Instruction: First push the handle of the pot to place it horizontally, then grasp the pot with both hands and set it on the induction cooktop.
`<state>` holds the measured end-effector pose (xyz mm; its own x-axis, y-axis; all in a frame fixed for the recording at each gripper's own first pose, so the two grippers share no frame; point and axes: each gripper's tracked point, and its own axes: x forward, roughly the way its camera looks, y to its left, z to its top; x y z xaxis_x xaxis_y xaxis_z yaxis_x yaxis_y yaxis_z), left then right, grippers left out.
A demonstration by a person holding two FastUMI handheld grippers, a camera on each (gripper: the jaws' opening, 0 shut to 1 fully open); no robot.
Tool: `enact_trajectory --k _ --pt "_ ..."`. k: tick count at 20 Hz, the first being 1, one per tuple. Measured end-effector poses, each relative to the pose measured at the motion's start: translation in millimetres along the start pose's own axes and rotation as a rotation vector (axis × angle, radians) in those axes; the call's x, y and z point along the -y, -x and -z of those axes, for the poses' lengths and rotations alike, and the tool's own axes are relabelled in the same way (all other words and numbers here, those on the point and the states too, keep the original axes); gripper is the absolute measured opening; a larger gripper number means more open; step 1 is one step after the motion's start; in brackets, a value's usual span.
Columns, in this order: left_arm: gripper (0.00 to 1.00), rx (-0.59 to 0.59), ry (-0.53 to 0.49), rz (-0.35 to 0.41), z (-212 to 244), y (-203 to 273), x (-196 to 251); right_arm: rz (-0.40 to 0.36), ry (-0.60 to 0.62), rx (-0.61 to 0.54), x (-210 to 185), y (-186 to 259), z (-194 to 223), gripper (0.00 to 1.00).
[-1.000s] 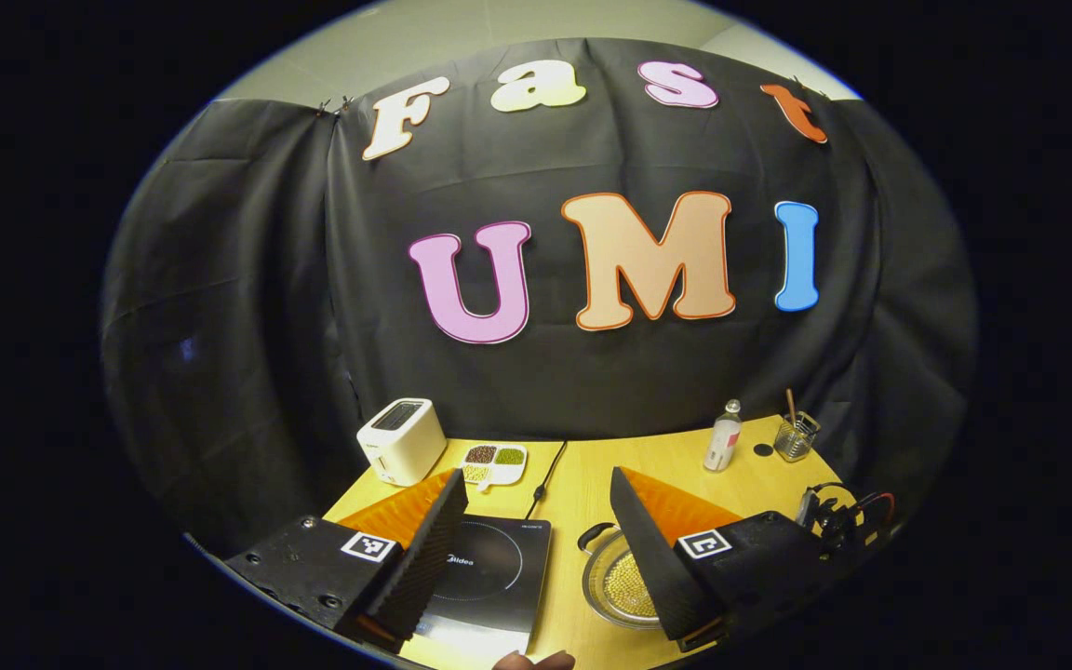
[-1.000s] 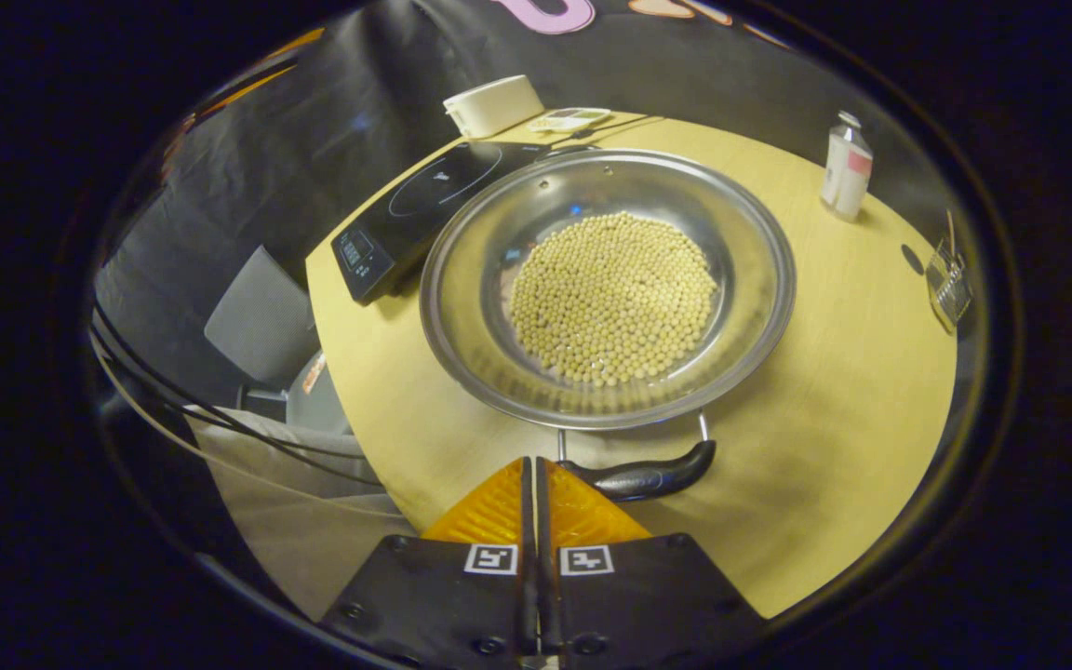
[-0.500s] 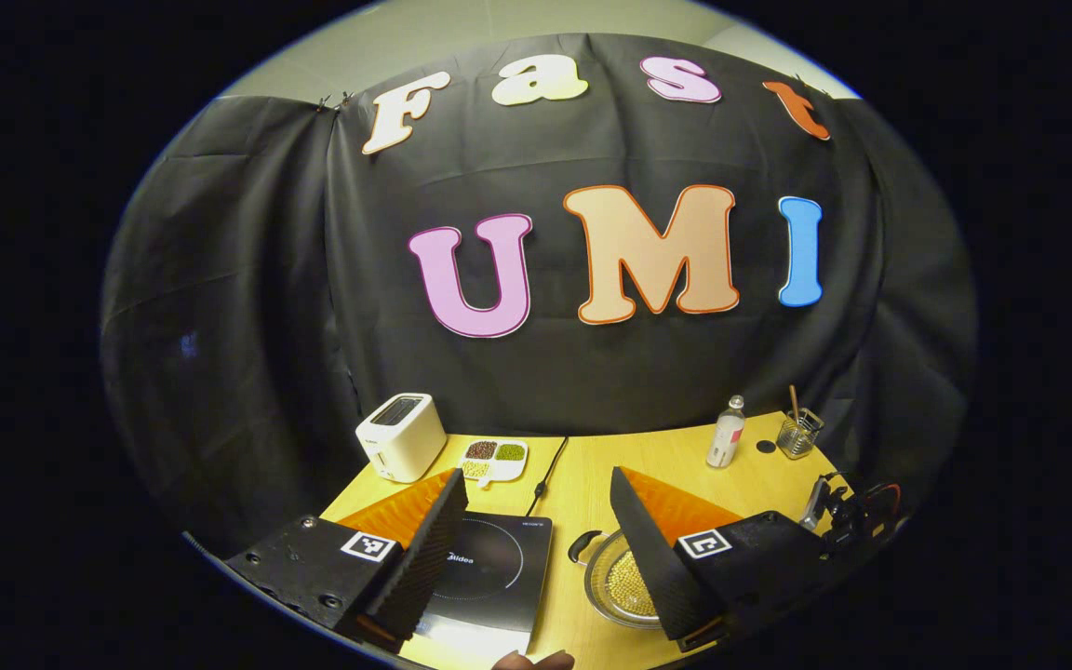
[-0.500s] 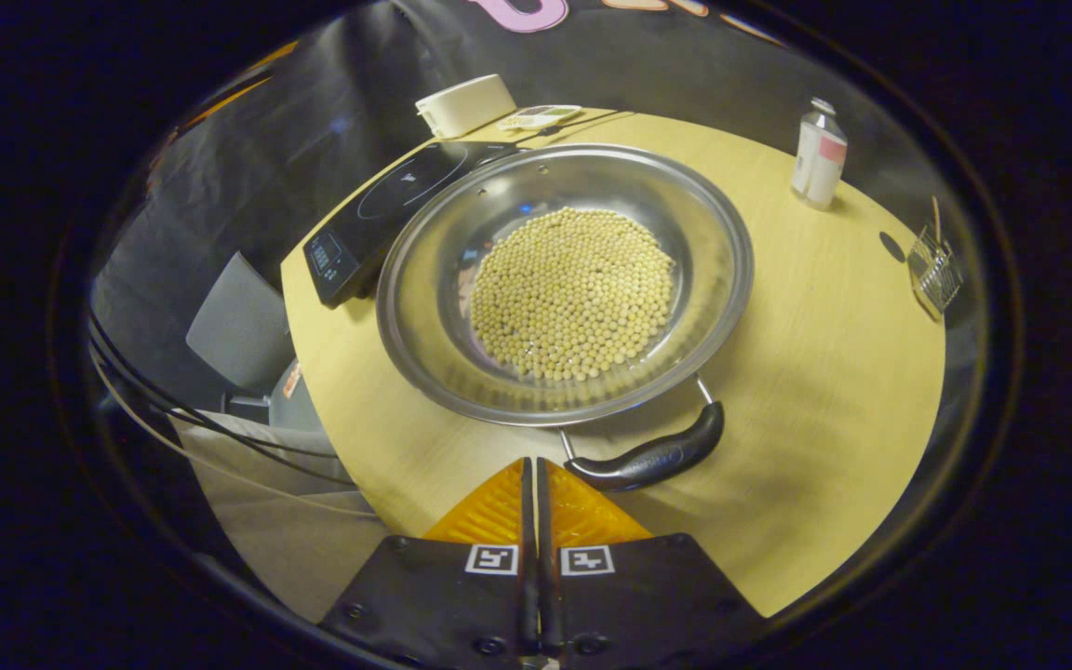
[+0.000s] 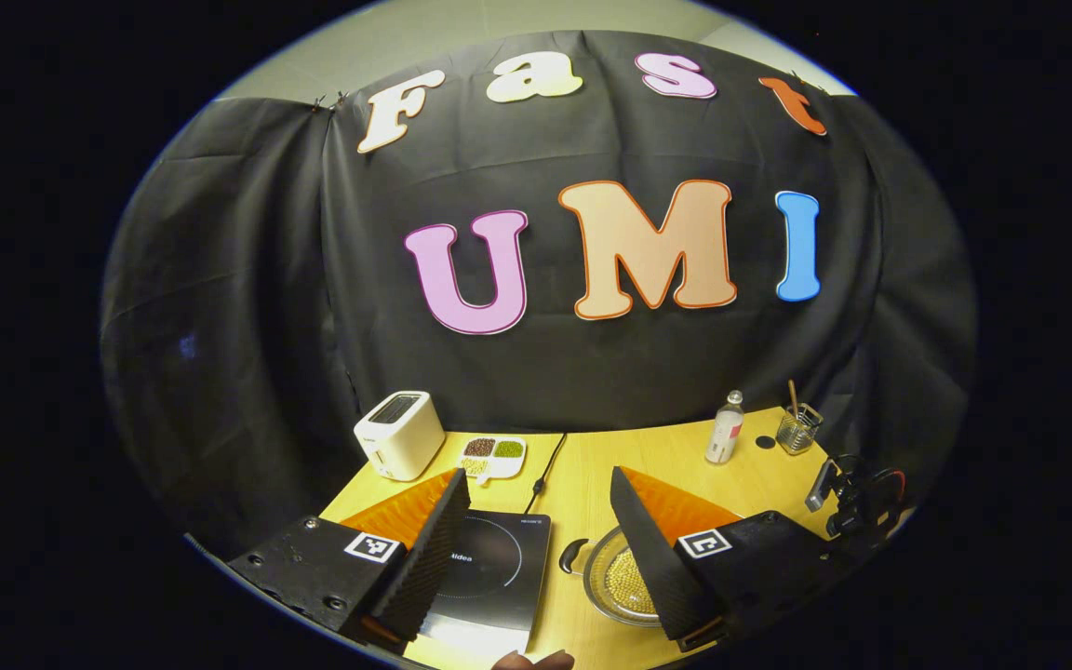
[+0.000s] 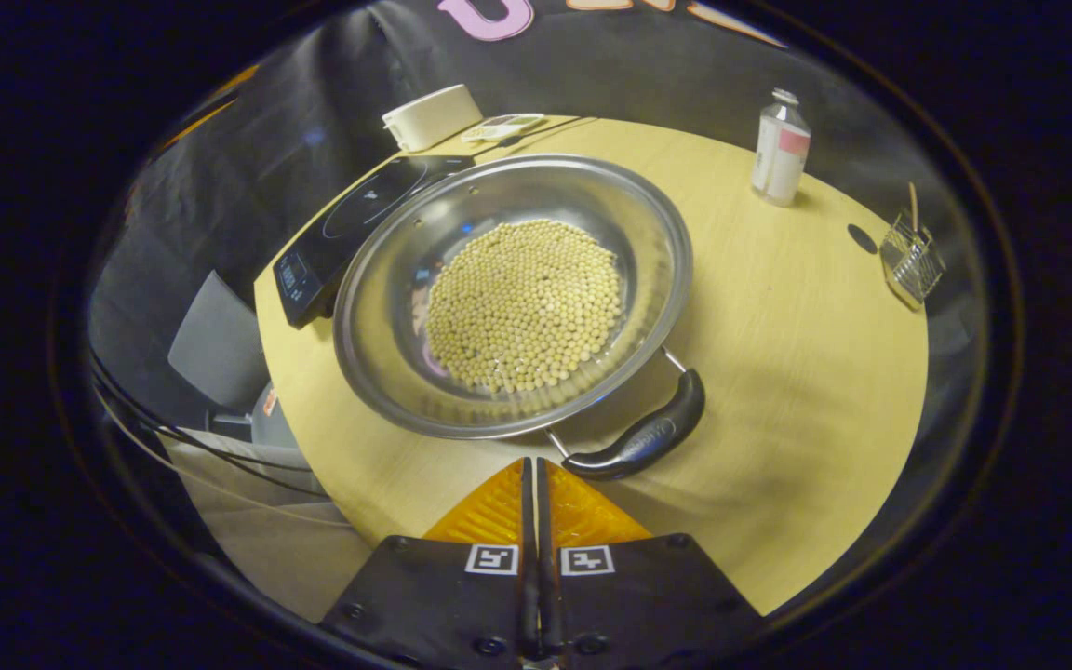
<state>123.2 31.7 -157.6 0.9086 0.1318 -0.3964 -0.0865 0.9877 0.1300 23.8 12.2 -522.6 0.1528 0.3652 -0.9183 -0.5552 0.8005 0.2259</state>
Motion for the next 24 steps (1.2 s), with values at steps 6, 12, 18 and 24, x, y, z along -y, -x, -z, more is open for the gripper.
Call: enact_trajectory --k 6,12,18,24 --pt "0.93 -0.014 0.009 0.001 7.5 -4.7 2.8 0.084 -0.012 0.017 23.8 -0.4 -12.9 0.02" --pt "0.93 -0.071 0.034 0.012 35.6 -15.2 2.2 0.152 -0.044 0.029 41.5 -3.1 -25.0 0.03" --pt "0.93 -0.274 0.098 0.073 101.7 -45.6 9.6 0.289 -0.182 0.044 66.3 17.4 -27.9 0.0" --pt "0.92 -0.509 0.109 0.155 180.5 -63.2 27.2 0.37 -0.451 0.199 82.7 34.3 -70.8 0.31"
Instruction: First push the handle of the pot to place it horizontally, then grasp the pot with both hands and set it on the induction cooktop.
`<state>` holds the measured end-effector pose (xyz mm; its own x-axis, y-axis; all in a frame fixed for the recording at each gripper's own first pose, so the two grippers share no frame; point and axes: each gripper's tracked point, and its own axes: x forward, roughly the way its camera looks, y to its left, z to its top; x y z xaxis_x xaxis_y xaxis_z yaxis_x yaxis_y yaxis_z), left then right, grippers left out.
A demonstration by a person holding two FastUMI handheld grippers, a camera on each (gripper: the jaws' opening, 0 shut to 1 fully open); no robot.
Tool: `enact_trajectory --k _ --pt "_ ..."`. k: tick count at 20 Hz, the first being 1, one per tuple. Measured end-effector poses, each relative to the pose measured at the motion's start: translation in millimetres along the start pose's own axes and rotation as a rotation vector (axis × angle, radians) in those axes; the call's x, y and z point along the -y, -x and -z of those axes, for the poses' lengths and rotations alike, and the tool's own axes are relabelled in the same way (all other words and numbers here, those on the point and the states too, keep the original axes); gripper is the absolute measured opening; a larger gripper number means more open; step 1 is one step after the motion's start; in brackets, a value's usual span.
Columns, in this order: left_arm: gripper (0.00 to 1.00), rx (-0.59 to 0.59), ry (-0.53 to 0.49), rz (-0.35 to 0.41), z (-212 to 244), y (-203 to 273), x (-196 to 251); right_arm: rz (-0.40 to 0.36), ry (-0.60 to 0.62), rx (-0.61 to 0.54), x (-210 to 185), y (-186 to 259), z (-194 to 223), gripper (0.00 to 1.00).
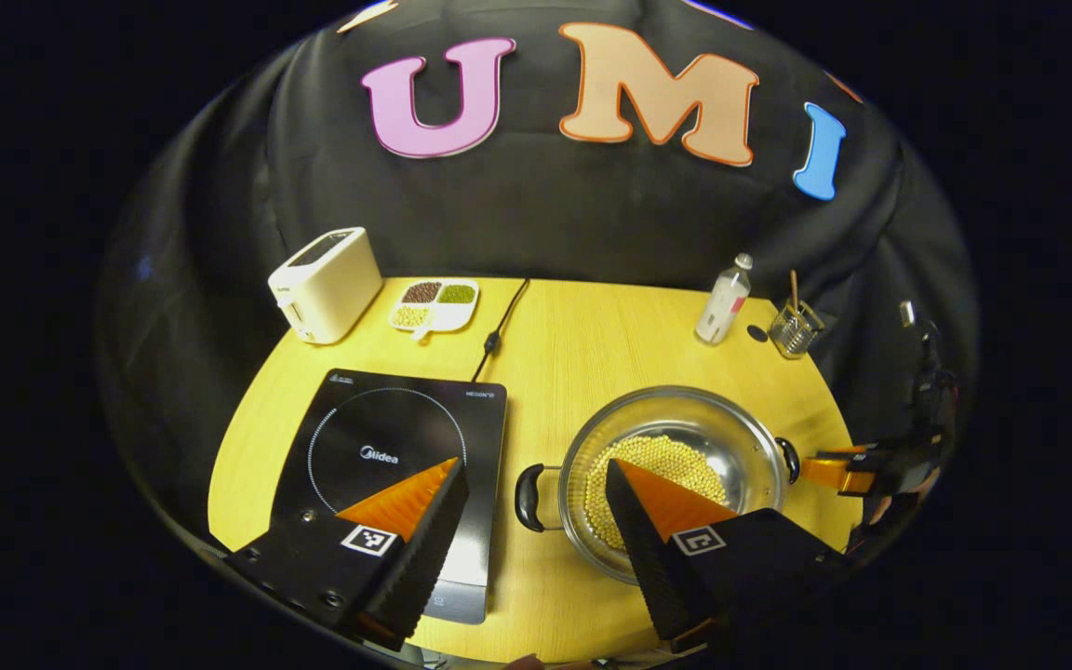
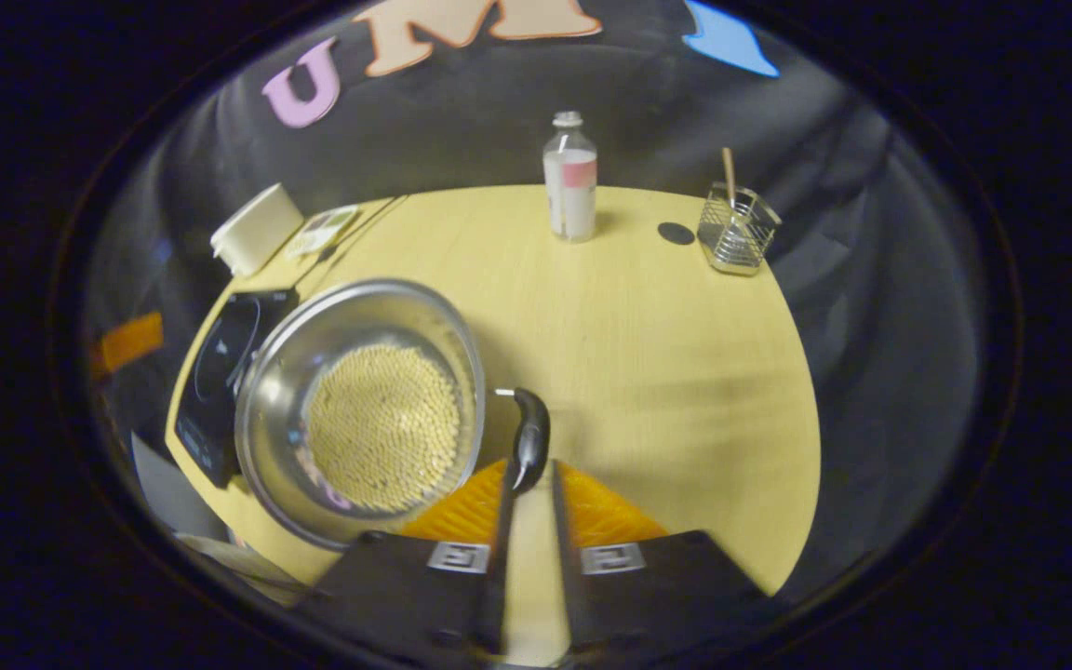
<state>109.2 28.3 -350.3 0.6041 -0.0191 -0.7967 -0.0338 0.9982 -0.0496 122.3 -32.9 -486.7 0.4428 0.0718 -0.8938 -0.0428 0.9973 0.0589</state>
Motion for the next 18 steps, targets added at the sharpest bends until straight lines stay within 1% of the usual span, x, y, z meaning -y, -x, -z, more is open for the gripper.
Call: enact_trajectory --k 2,4,5,7,8,9,11,15,16,17,18 --pt "0.92 -0.053 0.016 0.012 13.7 -16.4 -0.2 0.007 -0.021 0.007 -3.7 -0.9 -6.2 0.77" --pt "0.92 -0.073 -0.007 0.014 20.1 -33.0 -3.8 0.006 -0.016 -0.016 -14.7 -8.1 -4.3 0.83" --pt "0.92 -0.085 -0.028 0.009 24.0 -41.0 -7.2 0.006 -0.012 -0.017 -19.8 -10.6 -3.8 0.82" --pt "0.92 -0.121 -0.051 0.004 38.7 -54.7 -10.2 0.067 -0.006 0.007 -13.5 -18.5 -7.6 0.91" --pt "0.92 -0.135 -0.059 0.0 44.4 -61.5 -11.7 0.092 -0.003 0.004 -10.8 -22.5 -6.6 0.92" --pt "0.92 -0.158 -0.062 -0.003 52.9 -67.2 -13.6 0.1 -0.002 -0.026 -11.4 -25.9 0.3 0.94" --pt "0.92 -0.194 -0.045 0.015 66.1 -76.8 -8.8 0.088 -0.009 -0.079 -16.9 -35.8 9.6 0.94" --pt "0.9 -0.241 -0.005 0.049 85.1 -93.1 -1.3 0.134 -0.004 -0.11 -10.7 -50.4 17.8 0.93" --pt "0.9 -0.239 -0.003 0.056 88.4 -99.1 0.3 0.123 -0.018 -0.115 -14.4 -53.4 19.3 0.86" --pt "0.83 -0.256 0.0 0.064 93.2 -102.7 3.0 0.124 -0.019 -0.127 -15.0 -57.3 24.2 0.68" --pt "0.76 -0.281 0.002 0.074 100.2 -104.6 5.7 0.125 -0.015 -0.147 -14.4 -60.0 30.2 0.67"
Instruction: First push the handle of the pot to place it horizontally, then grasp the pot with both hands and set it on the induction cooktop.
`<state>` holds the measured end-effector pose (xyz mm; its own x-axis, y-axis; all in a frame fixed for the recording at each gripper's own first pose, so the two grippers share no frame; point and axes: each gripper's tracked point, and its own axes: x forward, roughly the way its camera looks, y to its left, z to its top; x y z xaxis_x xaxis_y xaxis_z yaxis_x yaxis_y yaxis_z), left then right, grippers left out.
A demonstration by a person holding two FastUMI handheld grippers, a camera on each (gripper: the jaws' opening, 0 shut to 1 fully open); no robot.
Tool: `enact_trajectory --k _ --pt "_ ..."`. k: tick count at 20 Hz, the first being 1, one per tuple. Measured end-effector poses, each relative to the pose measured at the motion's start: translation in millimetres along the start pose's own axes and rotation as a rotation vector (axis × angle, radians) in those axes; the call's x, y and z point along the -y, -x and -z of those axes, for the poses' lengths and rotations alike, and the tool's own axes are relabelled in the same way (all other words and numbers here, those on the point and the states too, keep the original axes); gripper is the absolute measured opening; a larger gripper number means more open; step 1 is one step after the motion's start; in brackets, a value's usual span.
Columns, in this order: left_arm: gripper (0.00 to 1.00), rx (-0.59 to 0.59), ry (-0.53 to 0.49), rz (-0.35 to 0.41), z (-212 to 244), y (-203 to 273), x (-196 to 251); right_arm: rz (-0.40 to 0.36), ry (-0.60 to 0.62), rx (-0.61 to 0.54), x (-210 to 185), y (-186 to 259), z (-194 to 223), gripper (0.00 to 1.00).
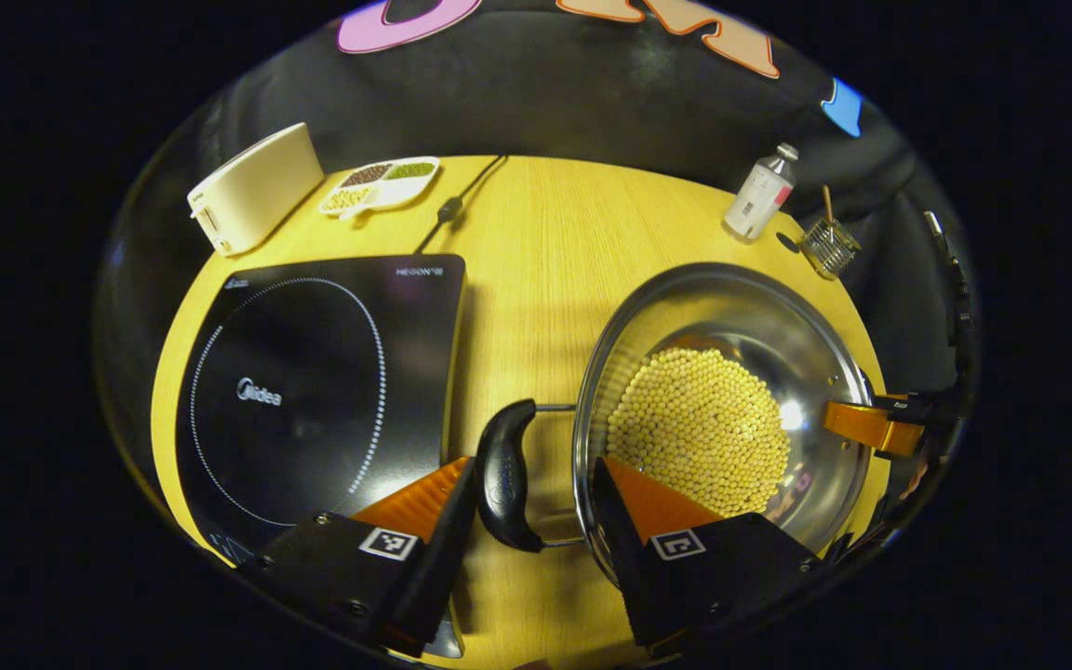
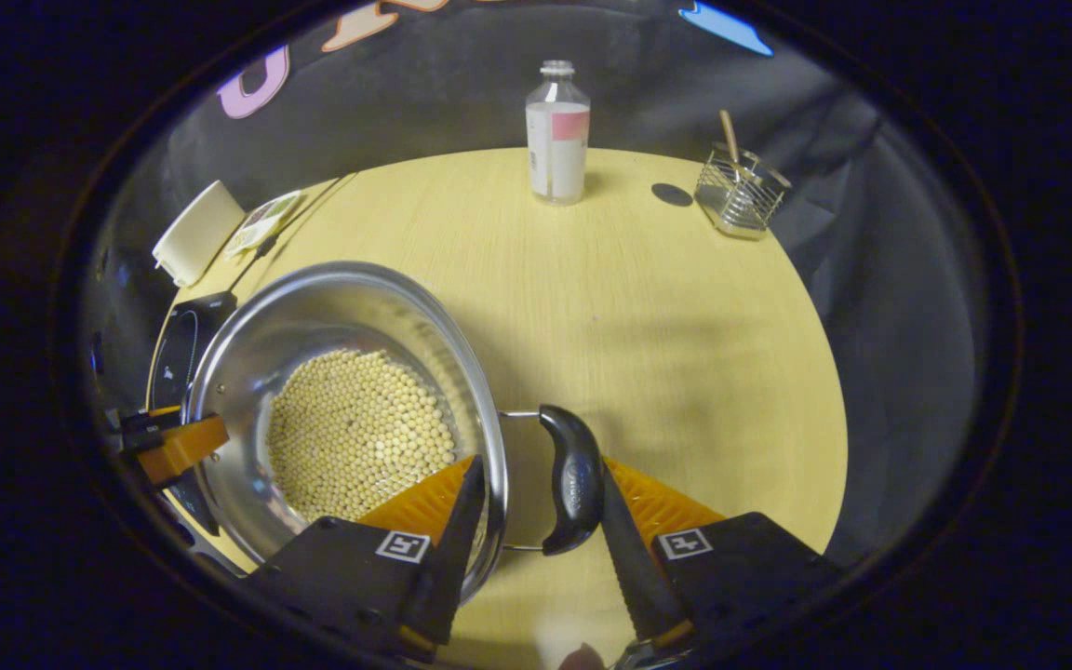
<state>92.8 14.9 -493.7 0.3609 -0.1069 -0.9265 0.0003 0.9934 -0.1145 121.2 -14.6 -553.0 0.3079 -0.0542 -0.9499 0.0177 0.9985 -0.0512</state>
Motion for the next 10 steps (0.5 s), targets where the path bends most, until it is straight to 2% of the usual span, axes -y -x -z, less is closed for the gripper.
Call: enact_trajectory --k 1,2,7,9,10 --pt "0.75 -0.013 -0.004 -0.01 4.0 -0.7 -0.2 -0.001 -0.01 -0.014 -0.1 -1.4 3.4 0.75" --pt "0.75 0.024 -0.019 -0.006 -4.2 -2.2 0.1 0.001 -0.029 -0.005 0.2 0.8 0.1 0.71" --pt "0.69 0.031 -0.025 0.0 -5.9 -2.3 -0.5 -0.031 -0.081 -0.007 -1.0 6.7 0.6 0.63" --pt "0.65 0.019 -0.005 0.015 -5.2 0.2 -0.3 -0.04 -0.093 0.0 -1.1 2.9 -3.1 0.52" --pt "0.63 -0.021 0.018 0.033 0.0 1.9 1.8 -0.04 -0.093 0.009 -0.1 9.0 -4.8 0.51"
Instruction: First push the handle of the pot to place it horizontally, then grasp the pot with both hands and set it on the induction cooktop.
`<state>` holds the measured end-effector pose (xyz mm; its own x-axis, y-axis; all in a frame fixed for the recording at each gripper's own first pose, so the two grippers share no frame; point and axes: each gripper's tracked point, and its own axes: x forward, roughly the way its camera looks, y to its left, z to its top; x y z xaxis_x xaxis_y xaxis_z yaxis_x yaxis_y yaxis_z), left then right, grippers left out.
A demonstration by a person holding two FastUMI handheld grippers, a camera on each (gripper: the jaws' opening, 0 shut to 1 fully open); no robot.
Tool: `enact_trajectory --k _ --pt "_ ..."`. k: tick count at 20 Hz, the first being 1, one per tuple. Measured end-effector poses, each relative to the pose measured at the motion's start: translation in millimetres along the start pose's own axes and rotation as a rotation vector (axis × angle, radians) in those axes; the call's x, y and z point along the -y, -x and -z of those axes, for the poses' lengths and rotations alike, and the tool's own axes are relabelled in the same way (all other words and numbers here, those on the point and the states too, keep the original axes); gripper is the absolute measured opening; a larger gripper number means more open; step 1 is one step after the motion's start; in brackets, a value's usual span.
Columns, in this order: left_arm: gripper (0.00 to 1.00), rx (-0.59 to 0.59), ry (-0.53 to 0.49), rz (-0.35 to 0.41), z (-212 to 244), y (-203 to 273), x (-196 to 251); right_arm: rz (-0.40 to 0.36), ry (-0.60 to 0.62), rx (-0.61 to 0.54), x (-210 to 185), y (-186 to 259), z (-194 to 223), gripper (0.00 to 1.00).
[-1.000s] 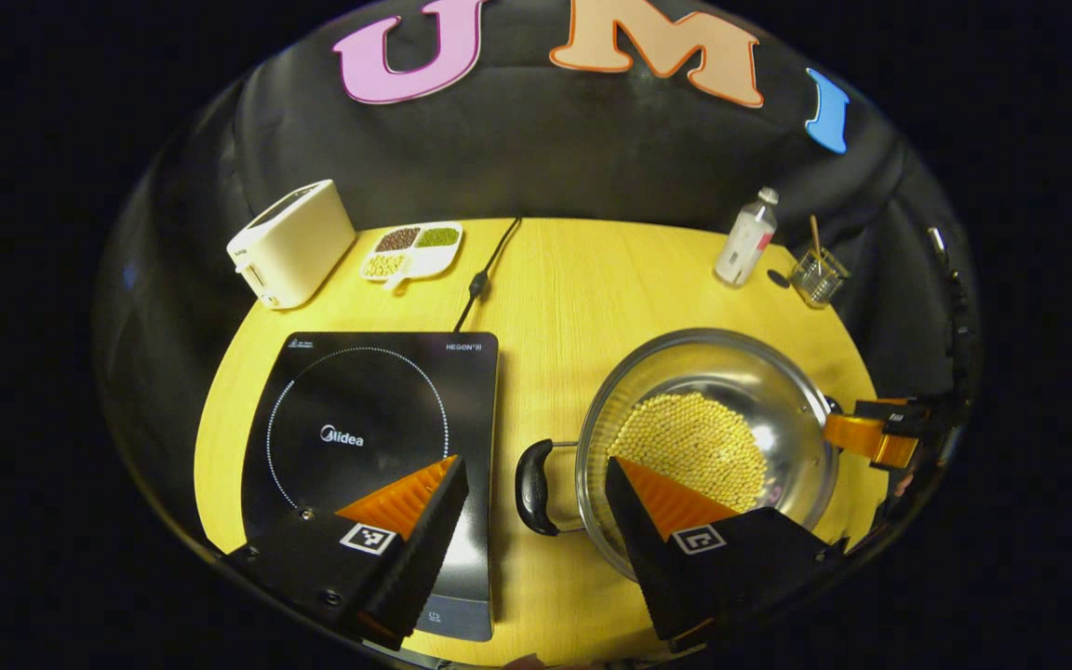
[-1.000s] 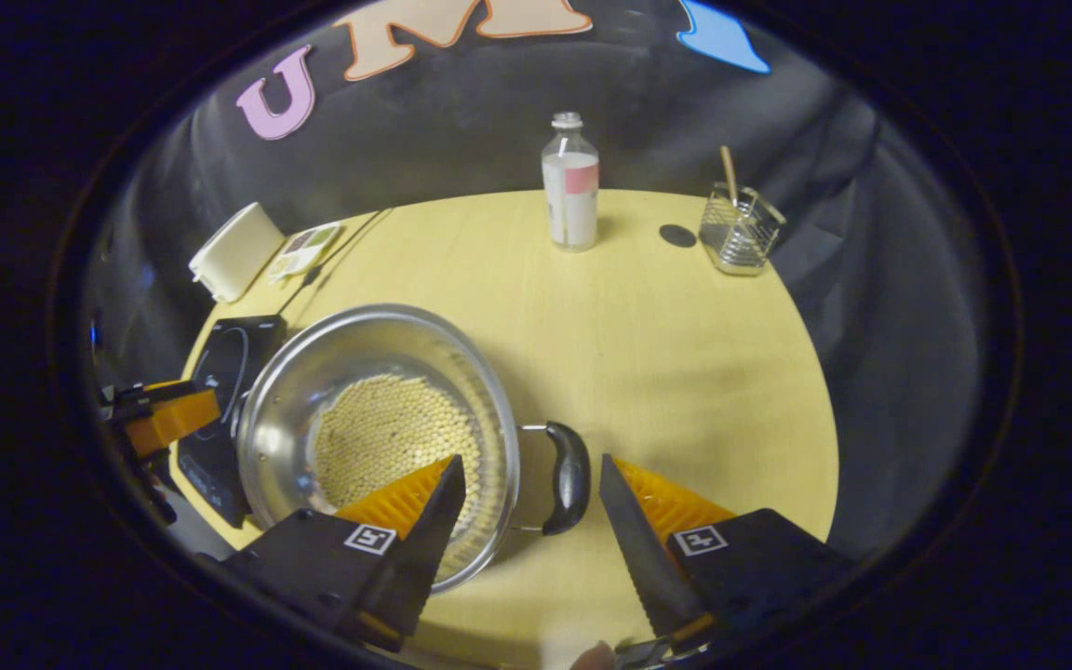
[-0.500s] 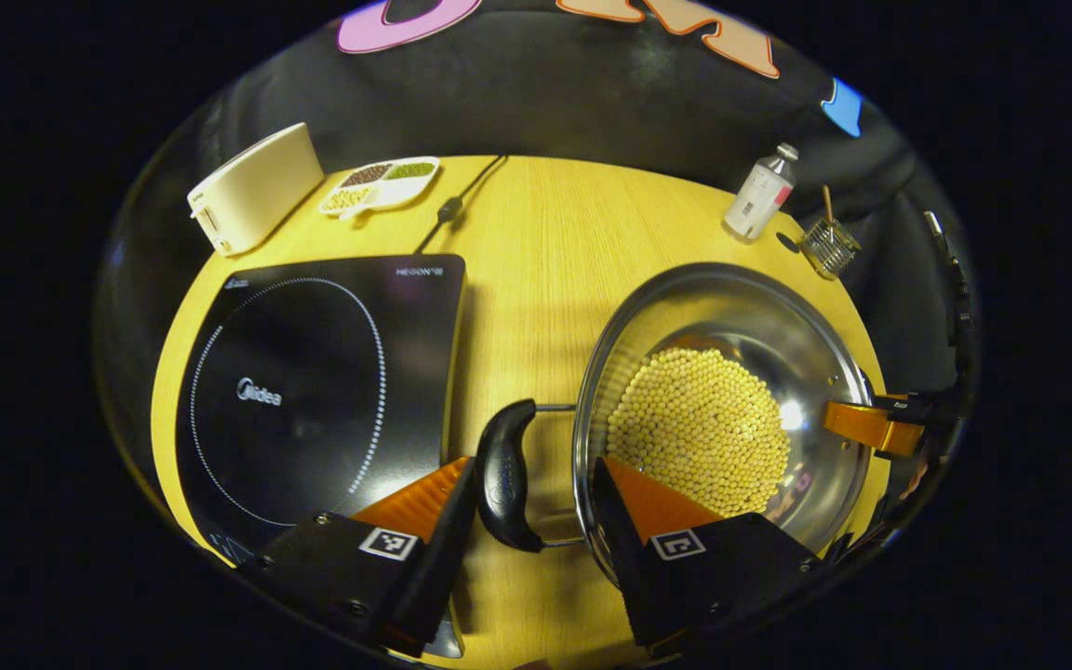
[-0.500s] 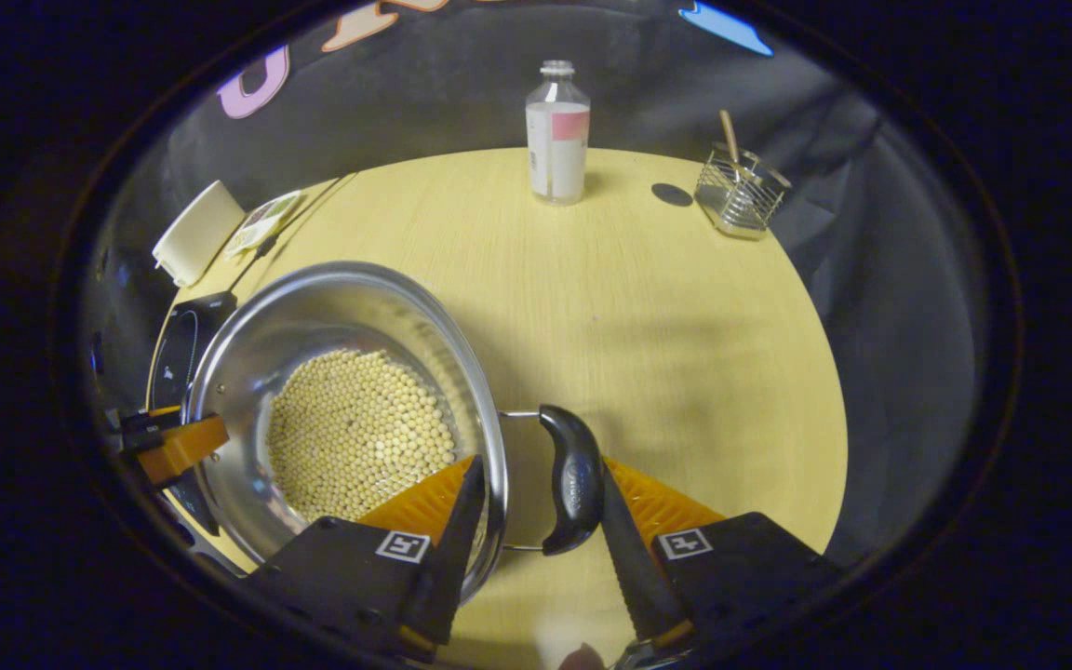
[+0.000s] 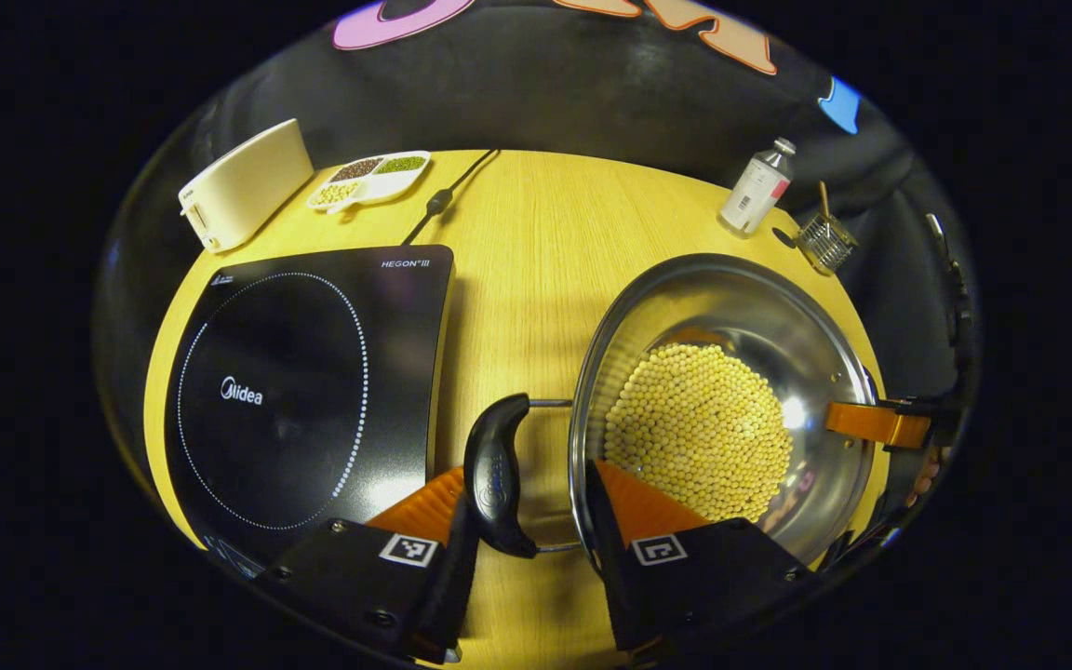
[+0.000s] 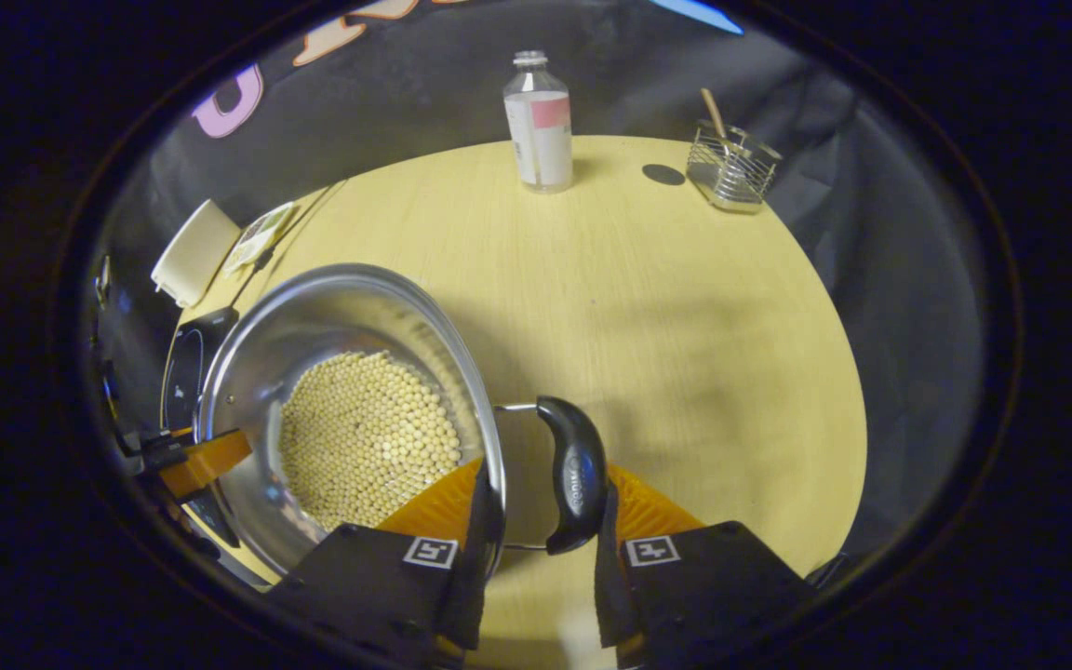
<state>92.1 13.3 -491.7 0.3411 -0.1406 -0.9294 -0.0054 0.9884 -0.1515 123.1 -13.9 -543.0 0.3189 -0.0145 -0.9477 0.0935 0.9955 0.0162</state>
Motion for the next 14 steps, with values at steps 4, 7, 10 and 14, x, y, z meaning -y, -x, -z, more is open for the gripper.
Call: enact_trajectory --k 4,7,10,14 --pt "0.57 0.061 0.044 0.025 -3.8 23.3 -1.3 -0.043 0.002 0.019 -5.7 23.9 6.1 0.46" --pt "0.55 0.062 0.075 0.023 3.2 34.7 -0.8 -0.063 -0.008 0.019 -6.3 34.3 8.8 0.46" --pt "0.55 0.097 0.083 0.014 2.1 48.2 -2.2 -0.085 -0.005 0.032 -9.3 46.2 8.9 0.46" --pt "0.57 0.122 0.091 -0.021 7.0 72.5 -11.6 -0.137 0.018 0.061 -21.4 58.0 11.4 0.46"
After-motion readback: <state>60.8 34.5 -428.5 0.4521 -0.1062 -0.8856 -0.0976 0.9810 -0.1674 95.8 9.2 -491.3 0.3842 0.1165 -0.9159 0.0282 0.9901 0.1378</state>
